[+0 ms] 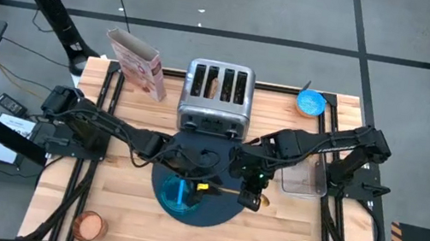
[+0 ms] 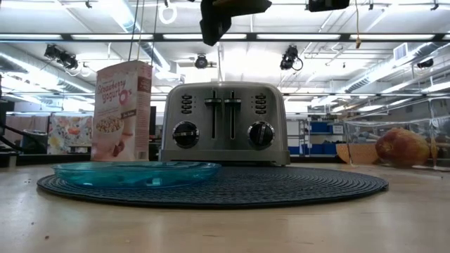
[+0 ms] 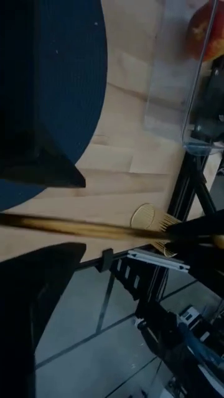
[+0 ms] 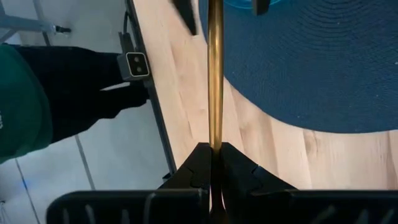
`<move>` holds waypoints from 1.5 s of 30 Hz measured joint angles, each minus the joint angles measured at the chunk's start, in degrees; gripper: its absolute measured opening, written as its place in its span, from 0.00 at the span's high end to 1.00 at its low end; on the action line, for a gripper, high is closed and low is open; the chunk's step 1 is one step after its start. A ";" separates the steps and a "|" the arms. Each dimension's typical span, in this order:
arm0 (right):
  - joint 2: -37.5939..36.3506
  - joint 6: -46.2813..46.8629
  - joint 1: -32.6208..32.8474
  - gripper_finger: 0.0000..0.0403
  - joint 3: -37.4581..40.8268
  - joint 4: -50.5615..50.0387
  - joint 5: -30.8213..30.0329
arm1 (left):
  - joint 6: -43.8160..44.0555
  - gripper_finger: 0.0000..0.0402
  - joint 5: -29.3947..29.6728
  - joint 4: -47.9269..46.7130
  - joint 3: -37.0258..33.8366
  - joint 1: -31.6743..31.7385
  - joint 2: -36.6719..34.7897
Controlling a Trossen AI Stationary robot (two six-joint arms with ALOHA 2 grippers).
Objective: Arrange a breakfast setting
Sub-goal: Put the yellow spoon on the blue table mat
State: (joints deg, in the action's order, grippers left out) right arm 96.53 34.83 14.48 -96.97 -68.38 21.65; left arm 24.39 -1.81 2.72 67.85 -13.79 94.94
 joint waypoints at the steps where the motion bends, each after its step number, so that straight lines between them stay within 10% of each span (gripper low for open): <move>1: 0.00 0.02 0.00 0.95 0.00 -0.02 0.02 | 0.05 0.65 -0.39 -0.01 0.00 0.18 0.00; 10: -0.02 -0.55 -0.28 0.95 0.00 1.26 -0.52 | 0.19 0.93 -3.56 -1.16 0.00 0.72 -0.02; 18: -0.02 -1.61 -0.31 0.93 0.00 1.31 -0.47 | 0.39 0.93 -3.42 -0.96 0.00 0.73 -0.02; 28: -2.58 -1.30 0.17 0.65 -0.01 2.02 -4.04 | 0.67 0.93 -2.60 -1.24 0.00 0.82 -0.37; 45: -27.55 13.53 10.33 0.56 3.88 3.76 -47.49 | 0.00 0.93 -0.25 -7.96 0.00 3.72 -14.94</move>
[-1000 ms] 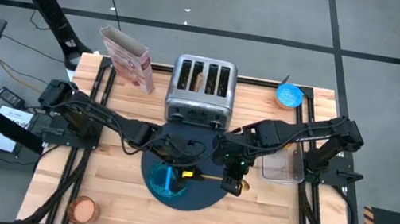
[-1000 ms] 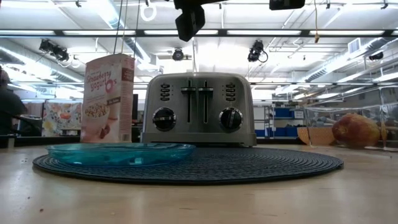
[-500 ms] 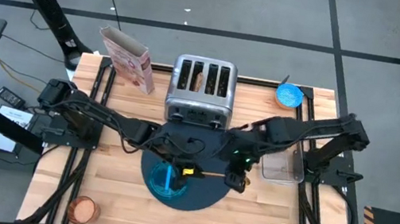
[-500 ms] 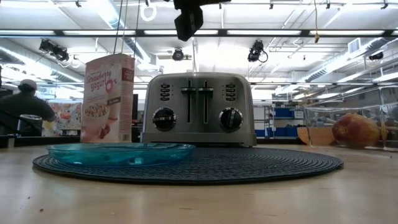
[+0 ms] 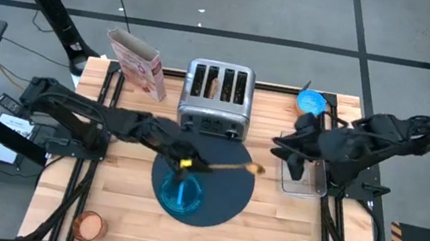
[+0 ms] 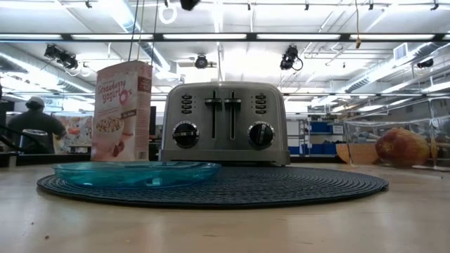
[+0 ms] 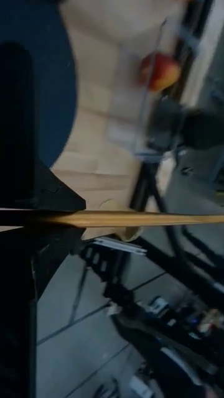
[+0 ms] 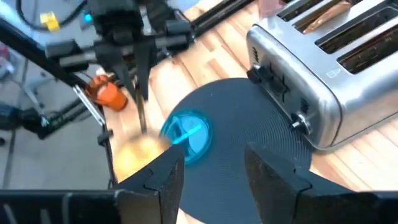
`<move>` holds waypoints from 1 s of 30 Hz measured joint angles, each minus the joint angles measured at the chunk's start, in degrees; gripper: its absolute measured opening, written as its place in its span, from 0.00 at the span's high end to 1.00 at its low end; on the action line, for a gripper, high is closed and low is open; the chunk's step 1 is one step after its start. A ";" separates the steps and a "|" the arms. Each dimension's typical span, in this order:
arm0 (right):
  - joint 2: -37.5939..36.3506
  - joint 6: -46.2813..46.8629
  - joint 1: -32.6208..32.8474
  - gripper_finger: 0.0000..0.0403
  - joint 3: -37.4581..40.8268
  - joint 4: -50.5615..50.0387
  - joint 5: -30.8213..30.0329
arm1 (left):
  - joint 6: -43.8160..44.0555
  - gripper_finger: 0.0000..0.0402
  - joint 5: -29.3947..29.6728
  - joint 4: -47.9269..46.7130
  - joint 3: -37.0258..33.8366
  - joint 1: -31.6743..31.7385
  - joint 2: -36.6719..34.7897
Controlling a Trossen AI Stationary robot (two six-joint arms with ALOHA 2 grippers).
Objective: Arrange a breakfast setting
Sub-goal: Put the yellow spoon on the blue table mat
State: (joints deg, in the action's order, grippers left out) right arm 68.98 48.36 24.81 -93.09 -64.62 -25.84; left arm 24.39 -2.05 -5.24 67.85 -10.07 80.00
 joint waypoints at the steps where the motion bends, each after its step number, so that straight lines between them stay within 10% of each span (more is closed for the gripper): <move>1: -0.87 1.02 0.95 0.55 1.40 0.51 -1.11 | -0.02 0.93 0.38 -0.24 0.00 0.54 -1.21; 8: -4.30 3.67 5.48 0.52 14.40 14.64 -8.88 | -1.15 0.93 8.39 -0.54 0.02 3.80 -7.56; 19: 1.26 -16.60 0.55 0.52 29.64 68.77 -25.64 | -5.10 0.93 14.19 11.83 -0.02 2.61 -2.32; 30: 6.94 -40.92 -0.61 0.53 30.04 99.71 -25.71 | -10.70 0.93 21.70 22.87 0.00 -0.79 -0.23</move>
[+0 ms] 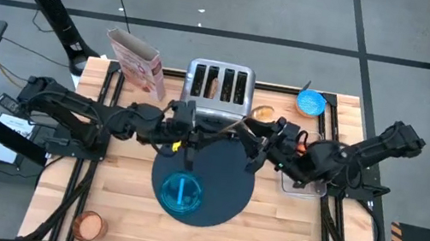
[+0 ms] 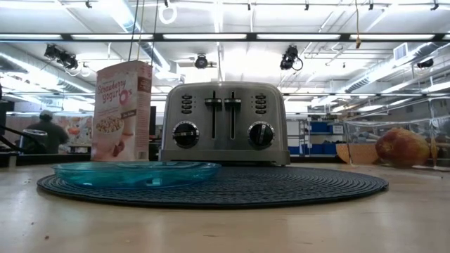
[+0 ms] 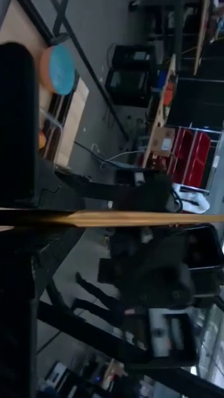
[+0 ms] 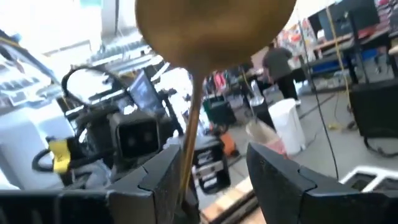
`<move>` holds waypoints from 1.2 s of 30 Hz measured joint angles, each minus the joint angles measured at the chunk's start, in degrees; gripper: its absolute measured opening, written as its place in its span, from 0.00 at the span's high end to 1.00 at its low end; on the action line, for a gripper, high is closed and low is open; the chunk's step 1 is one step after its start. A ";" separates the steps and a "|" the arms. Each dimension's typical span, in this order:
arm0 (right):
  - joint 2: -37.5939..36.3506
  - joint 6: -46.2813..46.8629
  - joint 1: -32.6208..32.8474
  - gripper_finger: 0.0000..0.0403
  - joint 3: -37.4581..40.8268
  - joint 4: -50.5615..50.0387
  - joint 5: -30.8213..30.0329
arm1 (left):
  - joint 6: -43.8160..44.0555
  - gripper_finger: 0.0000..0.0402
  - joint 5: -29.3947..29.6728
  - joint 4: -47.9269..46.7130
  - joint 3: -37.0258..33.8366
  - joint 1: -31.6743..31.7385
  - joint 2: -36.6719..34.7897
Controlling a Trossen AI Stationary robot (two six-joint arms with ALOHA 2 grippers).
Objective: Arrange a breakfast setting
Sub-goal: Put the yellow spoon on the blue table mat
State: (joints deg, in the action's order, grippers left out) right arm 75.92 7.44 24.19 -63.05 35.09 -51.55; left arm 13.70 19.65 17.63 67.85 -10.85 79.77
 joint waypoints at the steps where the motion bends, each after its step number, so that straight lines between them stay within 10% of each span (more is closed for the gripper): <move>1: 0.06 -0.49 -0.34 0.54 -0.04 1.07 -0.02 | -0.52 0.93 -0.05 -0.02 0.00 0.00 0.00; 21: 0.21 -1.12 -4.38 0.96 -0.06 6.49 7.08 | -2.46 0.93 0.34 0.88 0.00 0.85 0.09; 36: -2.18 6.89 -1.54 0.96 -1.17 -5.72 0.22 | -1.52 0.48 0.01 -20.38 0.02 -0.55 -6.71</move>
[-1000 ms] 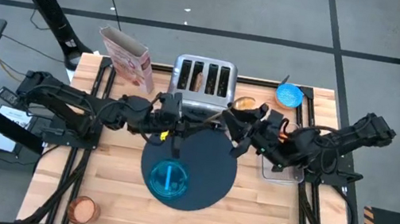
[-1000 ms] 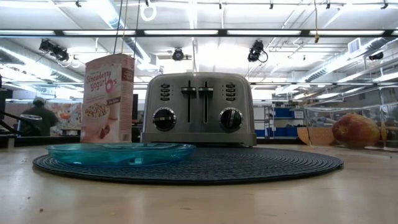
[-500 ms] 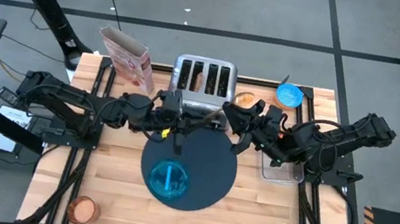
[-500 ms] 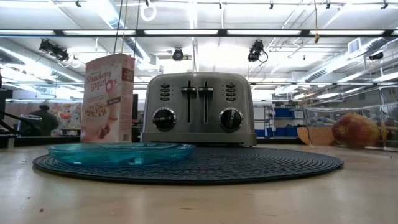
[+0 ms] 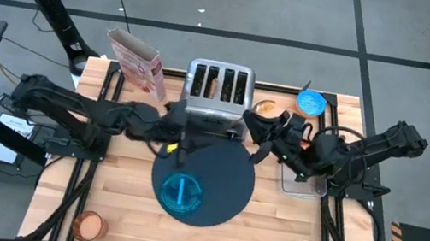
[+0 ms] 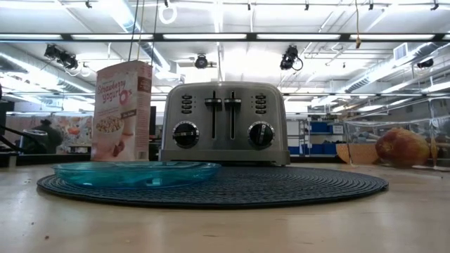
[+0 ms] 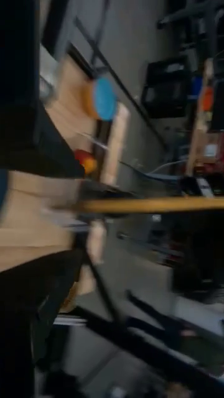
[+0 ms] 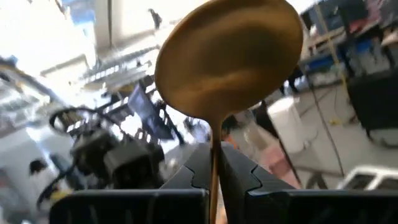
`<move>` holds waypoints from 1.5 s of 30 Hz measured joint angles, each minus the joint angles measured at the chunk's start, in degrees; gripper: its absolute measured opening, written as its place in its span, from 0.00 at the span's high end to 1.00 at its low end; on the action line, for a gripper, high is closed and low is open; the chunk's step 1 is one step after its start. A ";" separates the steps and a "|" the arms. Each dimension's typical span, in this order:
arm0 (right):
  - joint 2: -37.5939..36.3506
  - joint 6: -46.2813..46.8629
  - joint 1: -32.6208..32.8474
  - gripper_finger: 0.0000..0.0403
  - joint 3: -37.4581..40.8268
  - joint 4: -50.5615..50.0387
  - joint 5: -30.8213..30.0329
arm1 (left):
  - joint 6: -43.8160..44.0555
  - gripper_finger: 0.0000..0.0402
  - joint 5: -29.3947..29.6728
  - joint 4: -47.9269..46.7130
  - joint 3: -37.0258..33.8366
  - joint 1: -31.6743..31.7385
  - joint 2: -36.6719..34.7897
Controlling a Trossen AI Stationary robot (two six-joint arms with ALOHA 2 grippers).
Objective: Arrange a breakfast setting
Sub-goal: Put the yellow spoon on the blue table mat
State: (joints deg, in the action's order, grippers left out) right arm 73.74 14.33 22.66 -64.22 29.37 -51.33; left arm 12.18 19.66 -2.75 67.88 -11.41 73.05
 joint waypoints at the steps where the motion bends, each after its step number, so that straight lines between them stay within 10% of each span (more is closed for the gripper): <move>1: -0.52 2.51 0.47 0.96 -0.48 -4.01 -0.49 | 0.00 0.45 0.04 -3.55 0.00 -0.36 -1.63; 10: -0.02 38.04 2.36 0.96 -4.43 -41.87 6.64 | 10.05 0.39 0.30 -31.60 0.00 -3.48 -14.69; 25: 18.61 84.75 -0.06 0.96 -8.43 -66.02 34.48 | 10.70 0.42 2.78 -46.70 0.00 -6.24 -18.86; 45: 34.89 83.98 -13.58 0.96 -12.88 -80.81 55.87 | -1.56 0.42 0.92 -56.26 0.00 -6.24 -18.84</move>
State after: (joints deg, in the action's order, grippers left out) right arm 108.63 98.31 9.08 -77.10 -51.44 4.54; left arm 10.62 20.58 -59.01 67.88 -17.65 54.22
